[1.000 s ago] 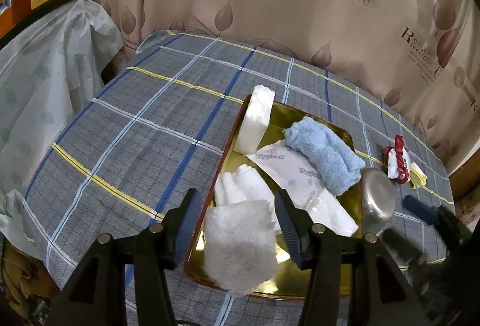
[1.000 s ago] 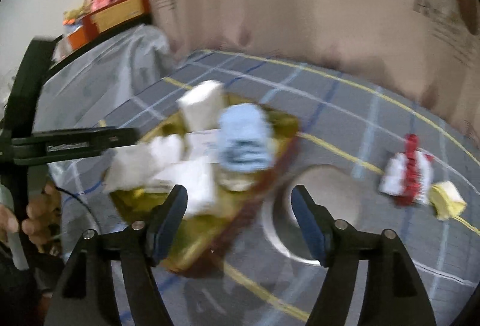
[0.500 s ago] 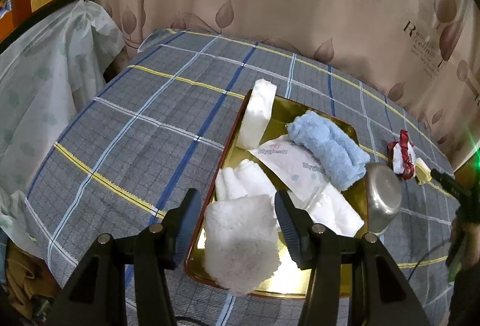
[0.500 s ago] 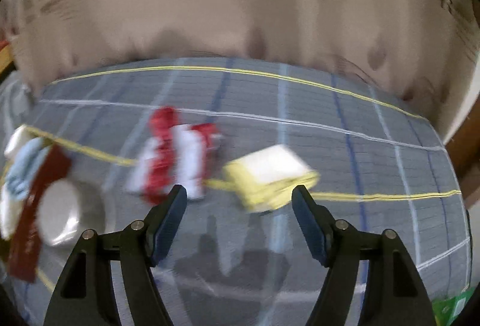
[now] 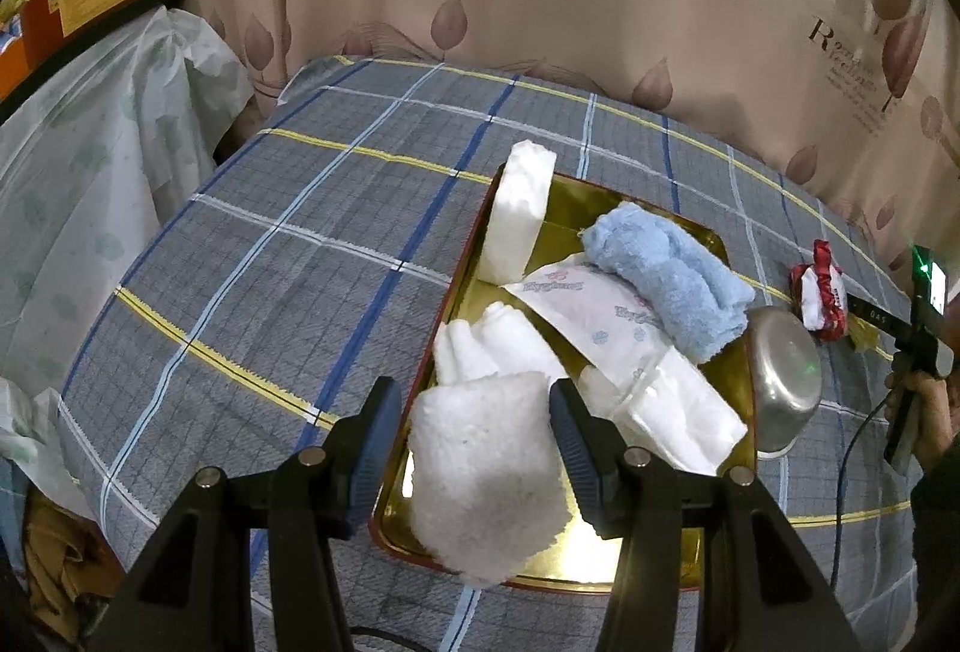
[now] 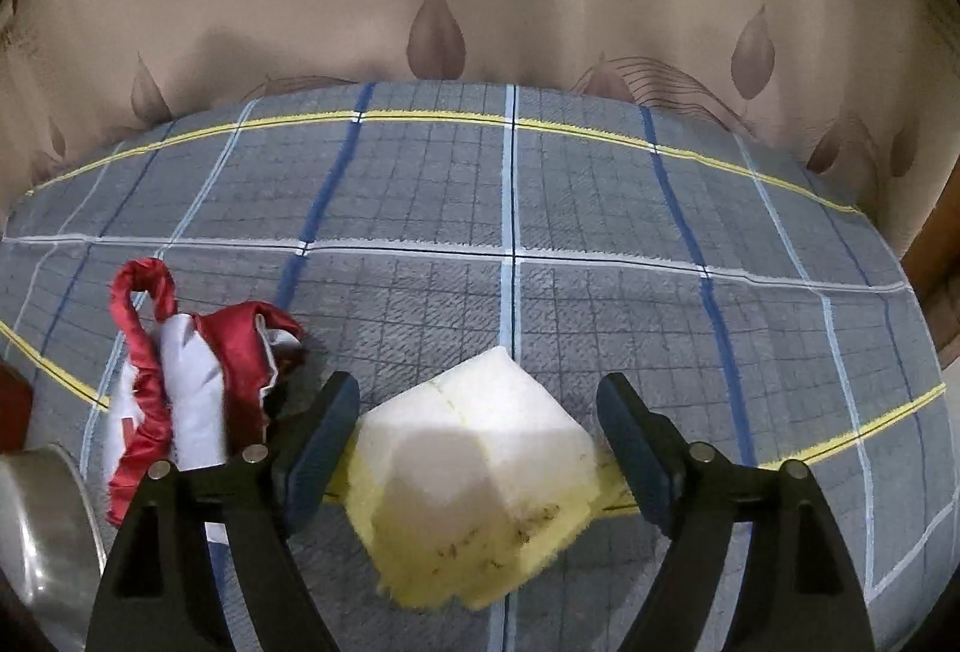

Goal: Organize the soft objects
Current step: 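Grasp the yellow-edged dishcloth with the right tool while the left tool releases the pad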

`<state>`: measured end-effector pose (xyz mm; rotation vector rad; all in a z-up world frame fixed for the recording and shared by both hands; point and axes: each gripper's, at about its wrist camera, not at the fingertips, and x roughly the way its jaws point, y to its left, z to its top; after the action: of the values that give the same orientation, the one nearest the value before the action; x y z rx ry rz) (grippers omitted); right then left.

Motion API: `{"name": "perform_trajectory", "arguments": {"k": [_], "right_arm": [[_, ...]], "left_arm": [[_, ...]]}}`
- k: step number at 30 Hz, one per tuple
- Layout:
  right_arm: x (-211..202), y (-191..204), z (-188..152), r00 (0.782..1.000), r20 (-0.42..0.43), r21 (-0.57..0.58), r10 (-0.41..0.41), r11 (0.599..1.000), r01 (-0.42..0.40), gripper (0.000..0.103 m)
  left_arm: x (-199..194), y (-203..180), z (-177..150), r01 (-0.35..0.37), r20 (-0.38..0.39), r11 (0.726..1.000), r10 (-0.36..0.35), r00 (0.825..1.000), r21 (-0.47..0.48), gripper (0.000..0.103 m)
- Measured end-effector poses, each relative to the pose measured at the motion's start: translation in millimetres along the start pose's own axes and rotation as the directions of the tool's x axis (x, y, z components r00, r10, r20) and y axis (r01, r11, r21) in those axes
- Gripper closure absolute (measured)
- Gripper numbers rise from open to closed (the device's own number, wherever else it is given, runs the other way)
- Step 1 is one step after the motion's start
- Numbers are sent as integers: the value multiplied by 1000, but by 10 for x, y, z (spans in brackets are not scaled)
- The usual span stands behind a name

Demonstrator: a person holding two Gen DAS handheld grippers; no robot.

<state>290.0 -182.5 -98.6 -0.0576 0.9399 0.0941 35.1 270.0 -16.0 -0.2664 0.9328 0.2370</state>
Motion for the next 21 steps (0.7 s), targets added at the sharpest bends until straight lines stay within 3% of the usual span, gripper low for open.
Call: {"name": "perform_trajectory", "arguments": {"k": [12,21], "right_arm": [[-212,-358,-318,999,25,-20,33,999,-33,28],[-403,-997,-577,998,45,-15,-33,999,33,28]], "left_arm": [[47,86,17,1,-15,1000,-1,1000,-28,50],[37,52,7,-8,-10,1000,7,1000,-16,50]]}}
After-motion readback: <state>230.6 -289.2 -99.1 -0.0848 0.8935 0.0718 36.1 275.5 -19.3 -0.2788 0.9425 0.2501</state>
